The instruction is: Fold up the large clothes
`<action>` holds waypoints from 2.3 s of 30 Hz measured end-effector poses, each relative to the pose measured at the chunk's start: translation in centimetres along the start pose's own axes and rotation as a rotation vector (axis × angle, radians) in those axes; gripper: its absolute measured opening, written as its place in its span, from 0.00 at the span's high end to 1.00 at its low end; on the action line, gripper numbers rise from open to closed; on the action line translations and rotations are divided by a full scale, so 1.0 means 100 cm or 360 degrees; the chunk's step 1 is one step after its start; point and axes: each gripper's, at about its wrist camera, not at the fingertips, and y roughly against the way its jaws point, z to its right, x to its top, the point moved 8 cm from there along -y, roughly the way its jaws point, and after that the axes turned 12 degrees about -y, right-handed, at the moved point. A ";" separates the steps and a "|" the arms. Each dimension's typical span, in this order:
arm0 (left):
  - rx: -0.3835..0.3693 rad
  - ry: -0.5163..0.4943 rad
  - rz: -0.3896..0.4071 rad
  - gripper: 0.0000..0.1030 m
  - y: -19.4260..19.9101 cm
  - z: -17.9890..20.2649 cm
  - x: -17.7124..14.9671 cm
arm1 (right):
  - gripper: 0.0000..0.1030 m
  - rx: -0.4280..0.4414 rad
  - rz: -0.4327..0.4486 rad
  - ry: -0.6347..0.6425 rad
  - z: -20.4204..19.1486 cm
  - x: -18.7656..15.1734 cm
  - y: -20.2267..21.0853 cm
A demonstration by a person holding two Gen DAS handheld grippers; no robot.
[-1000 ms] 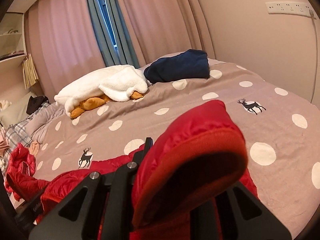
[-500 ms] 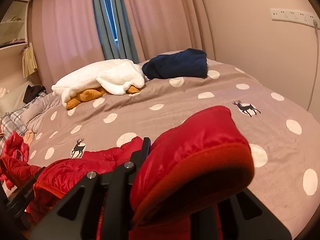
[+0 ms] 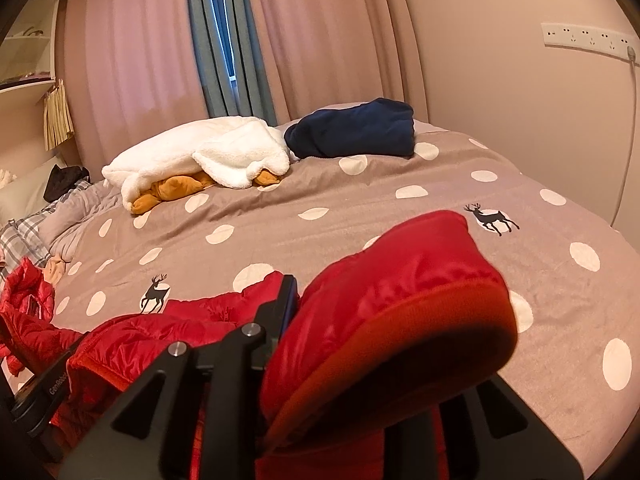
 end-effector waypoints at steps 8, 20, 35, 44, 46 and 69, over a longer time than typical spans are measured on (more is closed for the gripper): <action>0.0013 0.0016 0.0018 0.83 0.008 0.000 0.002 | 0.76 0.0034 0.0010 -0.0024 -0.002 0.006 0.011; -0.0043 0.0057 0.0184 0.83 0.047 0.000 0.026 | 0.75 0.0155 0.0135 -0.0107 -0.008 0.029 0.049; -0.0121 0.0130 0.0019 0.53 0.033 -0.002 0.012 | 0.63 0.0147 0.0046 -0.0112 -0.010 0.018 0.036; -0.0131 0.0164 0.0057 0.35 0.039 -0.003 0.016 | 0.61 0.0144 0.0023 -0.0103 -0.009 0.016 0.032; -0.0133 0.0162 0.0037 0.35 0.037 -0.003 0.016 | 0.61 0.0138 0.0018 -0.0100 -0.008 0.016 0.031; -0.0164 0.0132 0.0021 0.04 0.035 0.002 0.021 | 0.15 0.0148 0.0062 -0.0124 -0.004 0.023 0.035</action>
